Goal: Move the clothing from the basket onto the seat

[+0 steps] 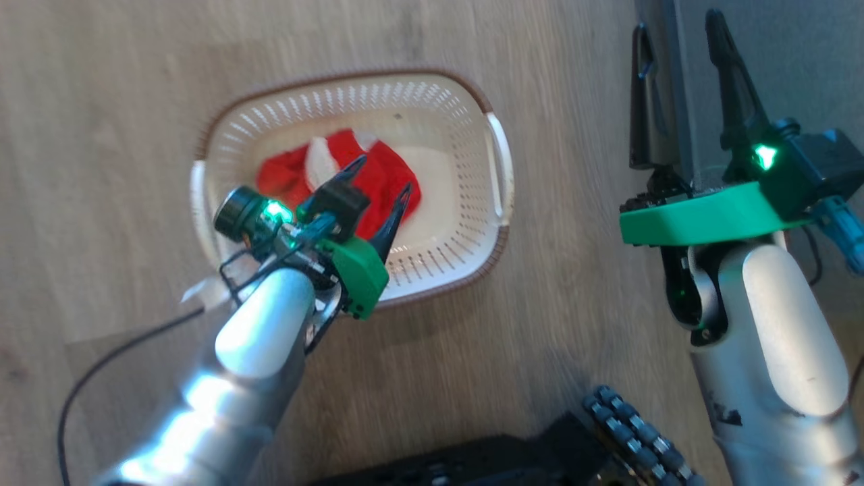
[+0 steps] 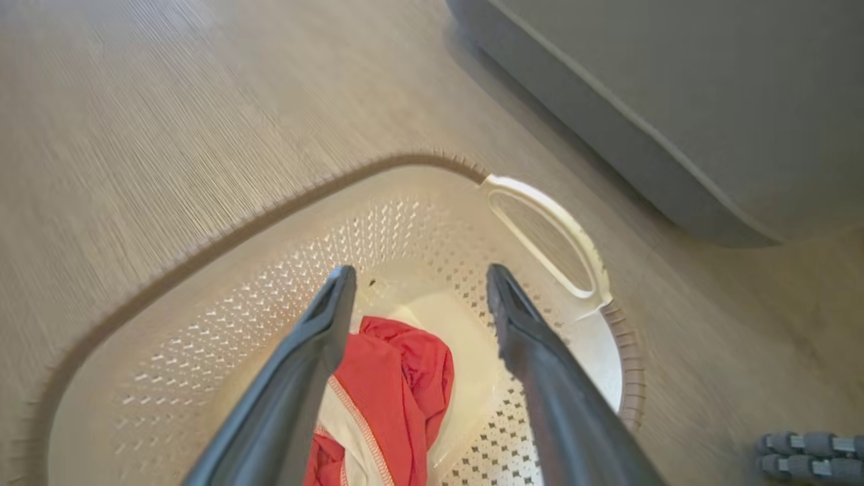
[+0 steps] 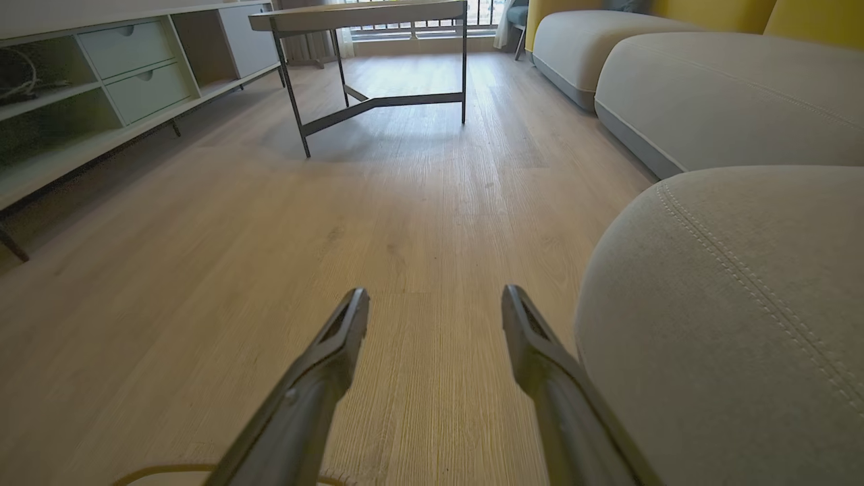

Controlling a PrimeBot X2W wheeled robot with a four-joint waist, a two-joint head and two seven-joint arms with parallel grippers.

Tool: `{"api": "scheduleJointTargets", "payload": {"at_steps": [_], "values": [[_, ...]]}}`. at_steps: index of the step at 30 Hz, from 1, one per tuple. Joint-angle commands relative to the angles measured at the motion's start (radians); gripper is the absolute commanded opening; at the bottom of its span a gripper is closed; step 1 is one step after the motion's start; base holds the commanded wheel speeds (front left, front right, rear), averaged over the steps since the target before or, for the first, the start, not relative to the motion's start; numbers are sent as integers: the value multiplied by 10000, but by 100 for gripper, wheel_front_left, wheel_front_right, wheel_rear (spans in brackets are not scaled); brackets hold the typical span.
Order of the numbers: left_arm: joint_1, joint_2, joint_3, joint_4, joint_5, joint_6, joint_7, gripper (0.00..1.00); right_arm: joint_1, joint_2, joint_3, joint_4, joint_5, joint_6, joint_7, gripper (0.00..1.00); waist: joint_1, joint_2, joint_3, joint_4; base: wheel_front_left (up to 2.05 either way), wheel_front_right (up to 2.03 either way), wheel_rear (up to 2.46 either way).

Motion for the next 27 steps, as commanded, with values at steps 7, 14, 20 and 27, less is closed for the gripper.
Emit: {"api": "scheduleJointTargets", "payload": {"at_steps": [7,14,20,27], "values": [[-1396,76,-1215,2100,-279,-62,29,100,-135,60,424,-634,345,23,-47,100,-3,0,1253,-836,0,0,0],[-2426,75,-2143,3739,-749,-62,722,100,-189,60,488,-836,742,23,-47,100,-3,0,1820,-1316,0,0,0],[-2983,103,-2317,4647,-1001,-62,1279,100,-187,60,573,-994,978,23,-47,100,-3,0,2138,-1614,0,0,0],[-3305,277,-2349,5131,-1142,143,1995,100,-275,60,766,-1239,1206,23,-47,100,-3,0,2552,-1884,0,0,0]]}}
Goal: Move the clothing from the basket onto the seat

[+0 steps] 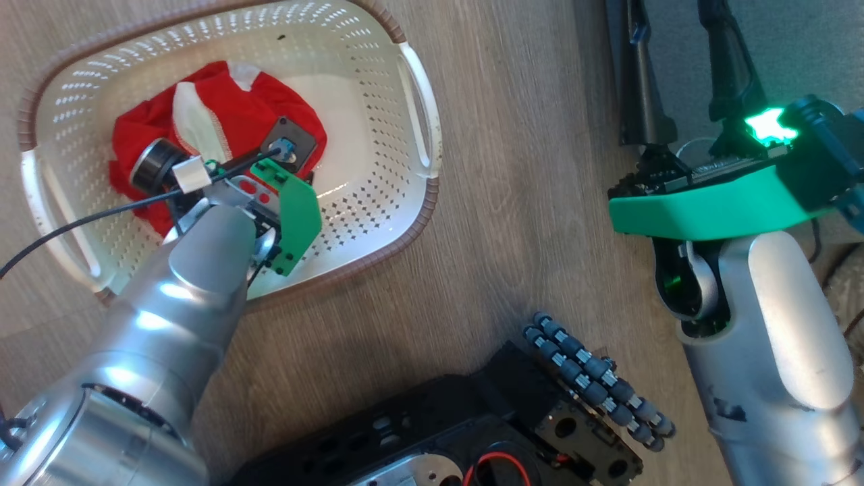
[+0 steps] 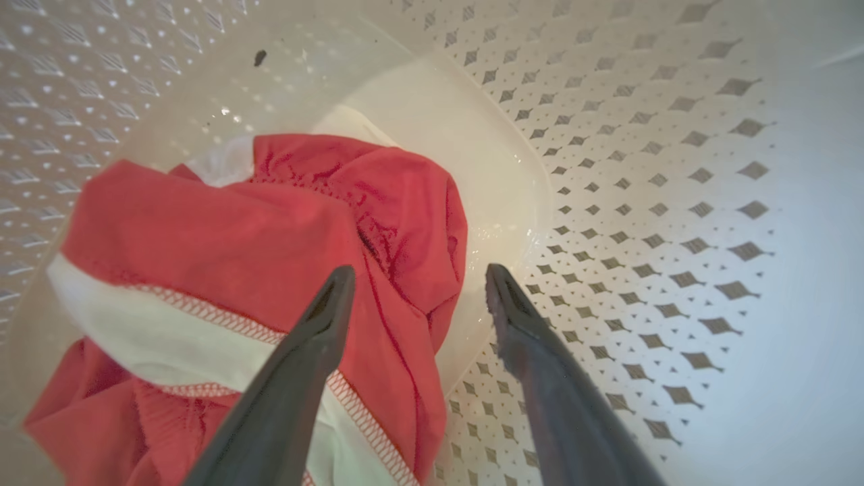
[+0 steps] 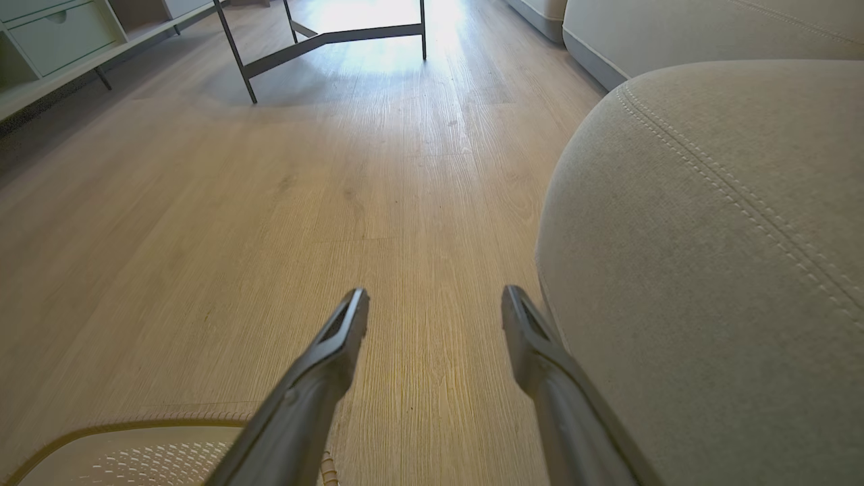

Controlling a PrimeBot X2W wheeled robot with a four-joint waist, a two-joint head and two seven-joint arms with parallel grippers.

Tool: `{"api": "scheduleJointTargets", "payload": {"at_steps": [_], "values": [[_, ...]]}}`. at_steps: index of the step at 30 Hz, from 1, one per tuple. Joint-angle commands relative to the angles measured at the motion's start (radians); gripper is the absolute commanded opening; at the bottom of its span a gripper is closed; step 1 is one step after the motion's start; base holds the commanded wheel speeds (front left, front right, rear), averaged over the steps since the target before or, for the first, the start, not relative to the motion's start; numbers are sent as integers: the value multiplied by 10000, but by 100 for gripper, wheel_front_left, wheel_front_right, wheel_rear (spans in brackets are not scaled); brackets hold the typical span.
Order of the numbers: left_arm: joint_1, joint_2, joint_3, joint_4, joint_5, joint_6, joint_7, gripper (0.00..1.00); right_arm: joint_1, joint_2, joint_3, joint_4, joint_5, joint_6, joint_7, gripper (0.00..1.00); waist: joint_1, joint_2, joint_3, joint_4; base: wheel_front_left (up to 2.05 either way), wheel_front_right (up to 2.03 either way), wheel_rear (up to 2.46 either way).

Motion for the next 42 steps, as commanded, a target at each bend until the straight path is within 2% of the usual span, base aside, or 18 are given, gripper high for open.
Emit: {"api": "scheduleJointTargets", "payload": {"at_steps": [1,10,26,36,37,38,39,40,41,42], "values": [[65,135,63,-26,-51,129,145,100,203,56,182,-387,110,23,-45,100,-1,0,116,-83,0,0,0],[105,279,-404,133,283,822,1160,100,301,57,90,-635,80,23,-45,100,-1,0,235,-82,0,0,0],[43,211,-775,177,310,1098,1653,100,594,57,-90,-1054,-56,23,-45,100,-1,0,494,123,0,0,0],[-89,128,-1107,186,462,1568,1631,100,684,57,-137,-1175,-105,23,-46,100,-1,0,545,209,0,0,0],[-109,128,-1106,186,442,1590,1638,91,685,57,-139,-1178,-110,23,-46,100,-1,0,548,210,0,0,0],[-130,138,-1145,187,464,1622,1636,58,687,57,-143,-1181,-112,23,-46,100,-1,0,551,208,0,0,0],[-146,150,-1164,188,465,1648,1652,40,690,57,-154,-1184,-112,23,-46,100,-1,0,554,209,0,0,0],[-159,167,-1159,188,443,1673,1653,5,690,57,-164,-1186,-116,23,-46,100,-1,0,556,206,0,0,0],[-171,184,-1163,189,427,1681,1643,0,690,57,-175,-1189,-118,23,-46,100,-1,0,560,203,0,0,0],[-182,202,-1147,189,391,1686,1627,0,689,57,-186,-1189,-119,23,-46,100,-1,0,564,200,0,0,0]]}}
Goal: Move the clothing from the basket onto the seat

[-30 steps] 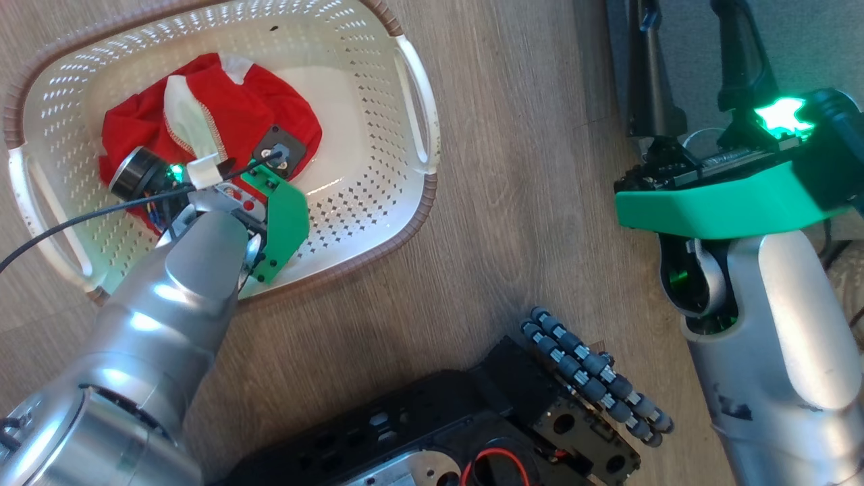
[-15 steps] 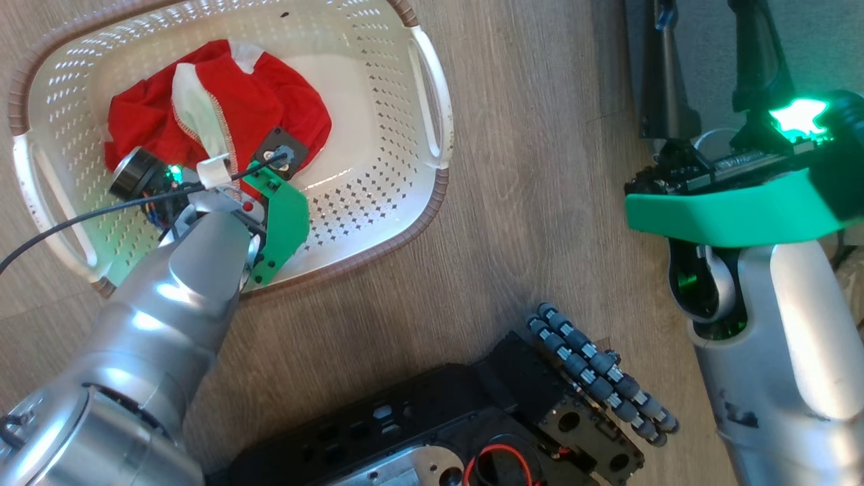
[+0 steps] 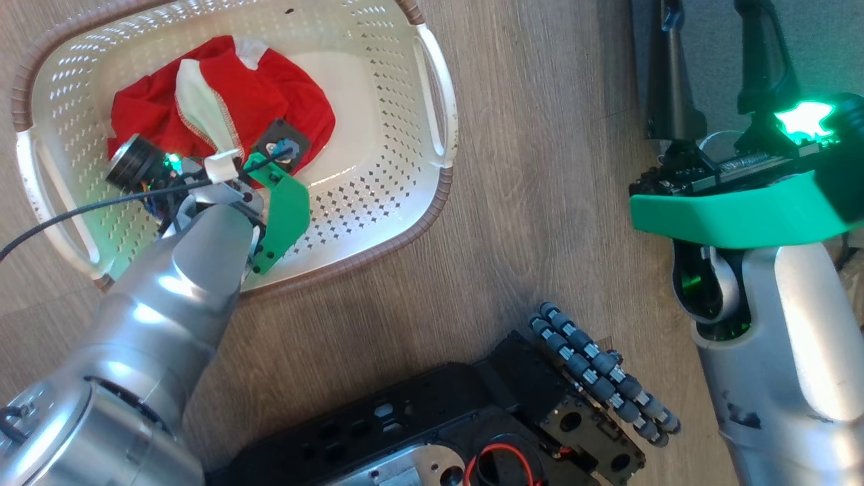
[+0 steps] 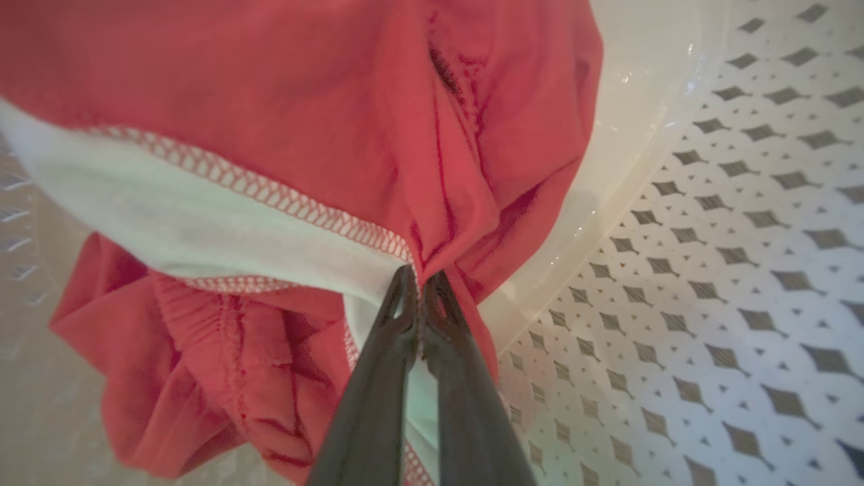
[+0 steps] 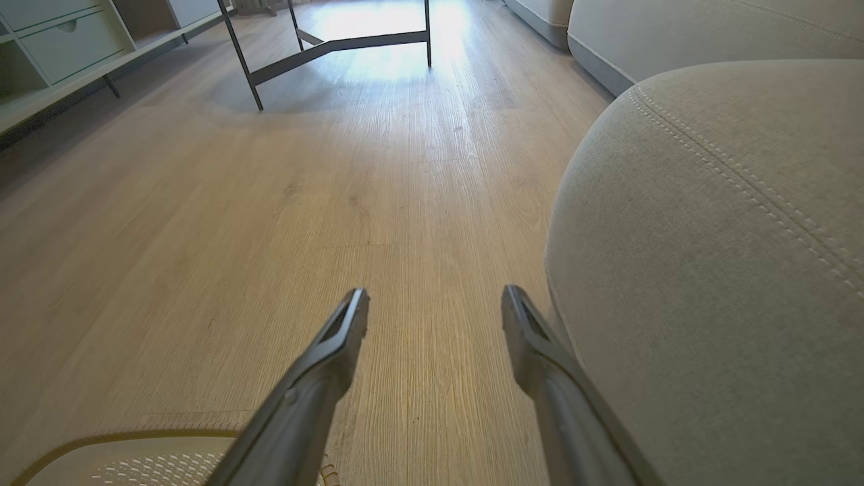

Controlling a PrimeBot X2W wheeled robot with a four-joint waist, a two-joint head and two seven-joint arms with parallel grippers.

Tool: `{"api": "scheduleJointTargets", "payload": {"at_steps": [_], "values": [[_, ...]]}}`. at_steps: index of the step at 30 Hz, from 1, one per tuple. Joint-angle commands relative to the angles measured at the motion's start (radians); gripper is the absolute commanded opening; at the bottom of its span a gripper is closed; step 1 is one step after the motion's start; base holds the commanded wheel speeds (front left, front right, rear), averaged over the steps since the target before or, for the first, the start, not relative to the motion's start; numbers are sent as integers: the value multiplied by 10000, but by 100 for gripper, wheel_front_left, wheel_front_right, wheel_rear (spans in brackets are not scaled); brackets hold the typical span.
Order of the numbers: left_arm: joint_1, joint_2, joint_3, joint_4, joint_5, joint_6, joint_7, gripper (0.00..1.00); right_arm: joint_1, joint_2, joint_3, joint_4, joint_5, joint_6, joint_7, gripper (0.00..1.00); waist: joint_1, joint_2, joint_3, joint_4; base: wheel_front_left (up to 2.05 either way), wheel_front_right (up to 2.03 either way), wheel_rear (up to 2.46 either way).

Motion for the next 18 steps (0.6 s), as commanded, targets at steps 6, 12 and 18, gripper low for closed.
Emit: {"api": "scheduleJointTargets", "payload": {"at_steps": [6,12,18], "values": [[22,176,257,-66,-321,-72,-617,0,365,57,178,-266,35,23,-46,100,0,-1,-37,-85,0,0,0],[57,371,413,-65,-597,-201,-1317,0,-82,57,373,-91,175,23,-46,100,0,-1,-502,-203,0,0,0],[296,168,444,-65,-832,-521,-2152,0,-103,57,370,319,-32,23,-46,100,0,-1,-1523,145,0,0,0]]}}
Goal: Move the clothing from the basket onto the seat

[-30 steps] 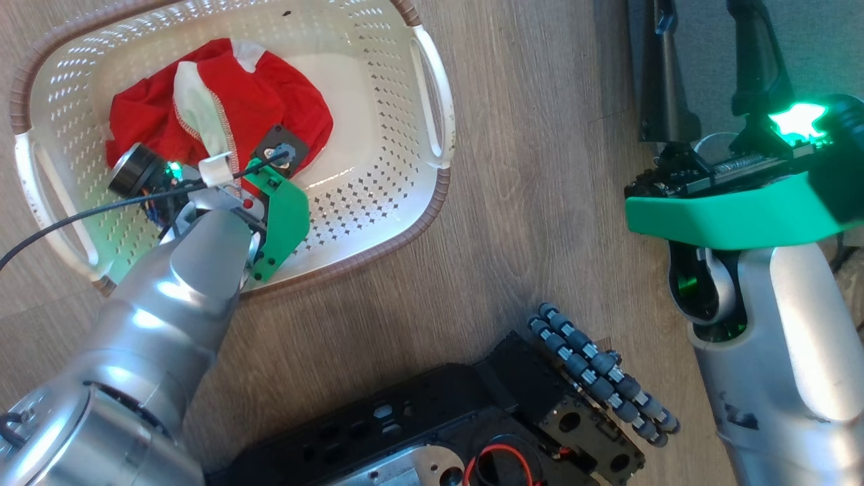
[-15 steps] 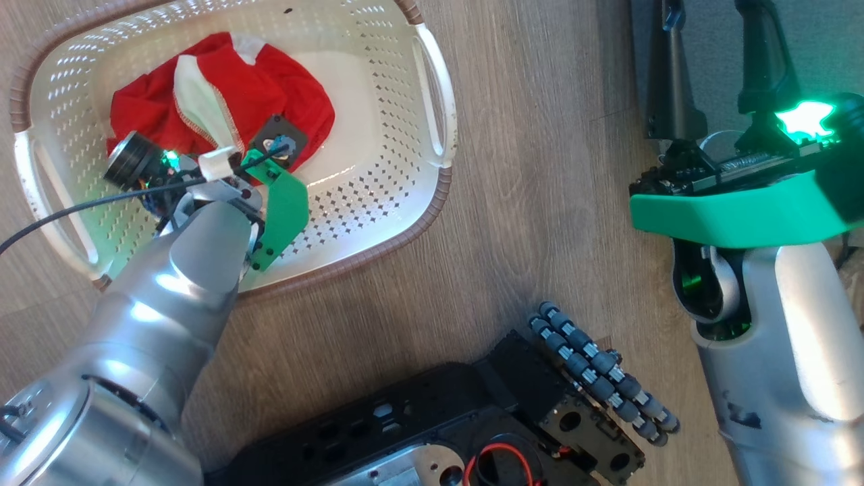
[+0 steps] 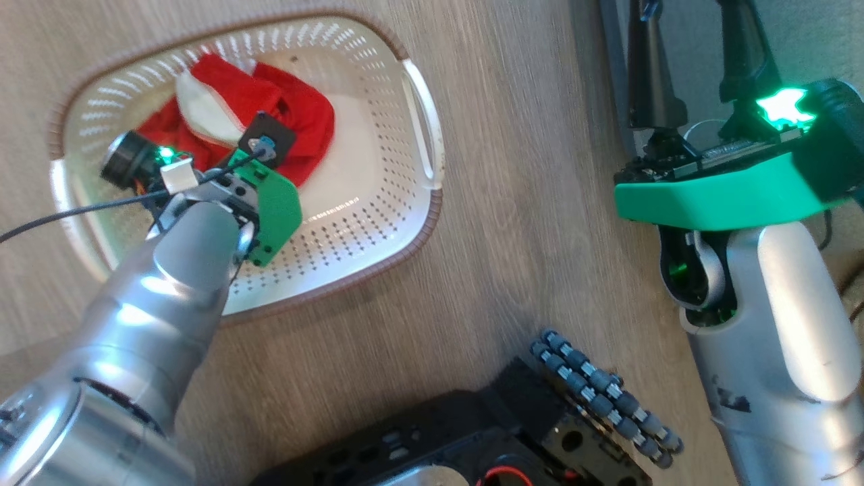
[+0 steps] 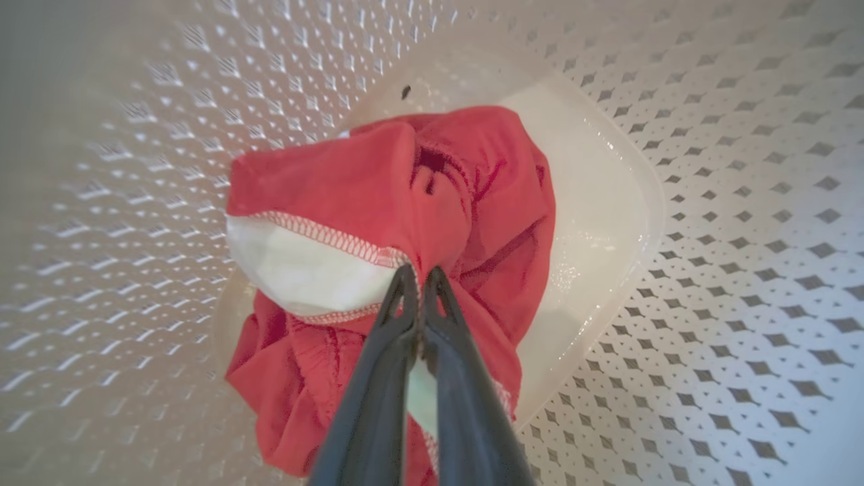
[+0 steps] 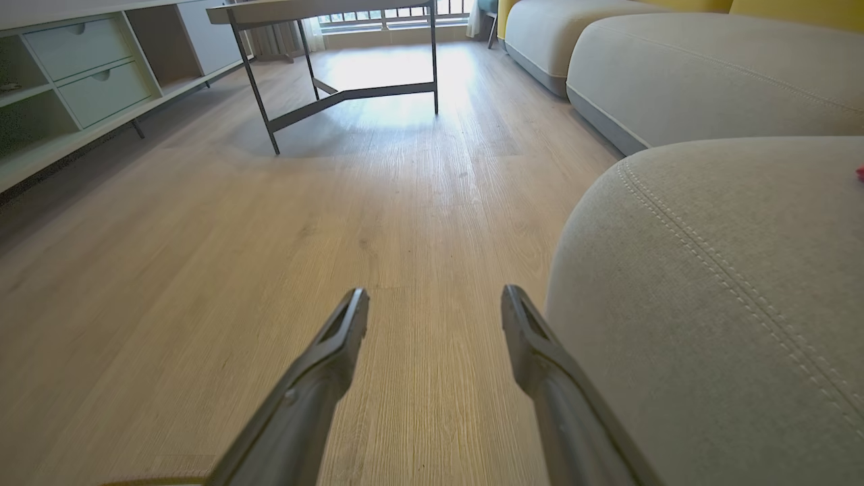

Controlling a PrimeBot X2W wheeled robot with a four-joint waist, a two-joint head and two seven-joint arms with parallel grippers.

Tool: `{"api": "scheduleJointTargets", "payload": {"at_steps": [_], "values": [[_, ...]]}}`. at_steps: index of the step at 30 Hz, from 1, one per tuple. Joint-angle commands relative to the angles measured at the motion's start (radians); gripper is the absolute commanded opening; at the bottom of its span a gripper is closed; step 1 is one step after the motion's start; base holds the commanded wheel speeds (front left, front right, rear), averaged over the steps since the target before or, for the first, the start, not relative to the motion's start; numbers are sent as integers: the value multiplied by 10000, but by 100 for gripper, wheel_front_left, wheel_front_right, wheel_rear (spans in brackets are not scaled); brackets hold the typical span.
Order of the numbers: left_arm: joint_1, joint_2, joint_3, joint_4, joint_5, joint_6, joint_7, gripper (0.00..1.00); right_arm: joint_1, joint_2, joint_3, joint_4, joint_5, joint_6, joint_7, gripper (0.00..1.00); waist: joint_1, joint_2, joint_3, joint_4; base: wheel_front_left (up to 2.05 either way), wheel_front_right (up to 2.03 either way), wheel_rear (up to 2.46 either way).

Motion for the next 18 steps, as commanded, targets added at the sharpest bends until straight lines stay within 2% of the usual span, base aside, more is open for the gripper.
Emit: {"api": "scheduleJointTargets", "payload": {"at_steps": [1,13,18], "values": [[360,-80,158,-89,-103,-63,-248,0,376,57,110,-174,-123,23,-46,100,0,-1,-588,303,0,0,0],[1131,-465,393,-652,-939,-561,-1436,0,617,57,96,687,-748,23,-46,100,0,-1,-2439,1273,0,0,0],[1664,-476,348,-1676,-1468,-699,-1580,0,869,57,-55,1126,-979,23,-46,100,0,-1,-3272,1726,0,0,0]]}}
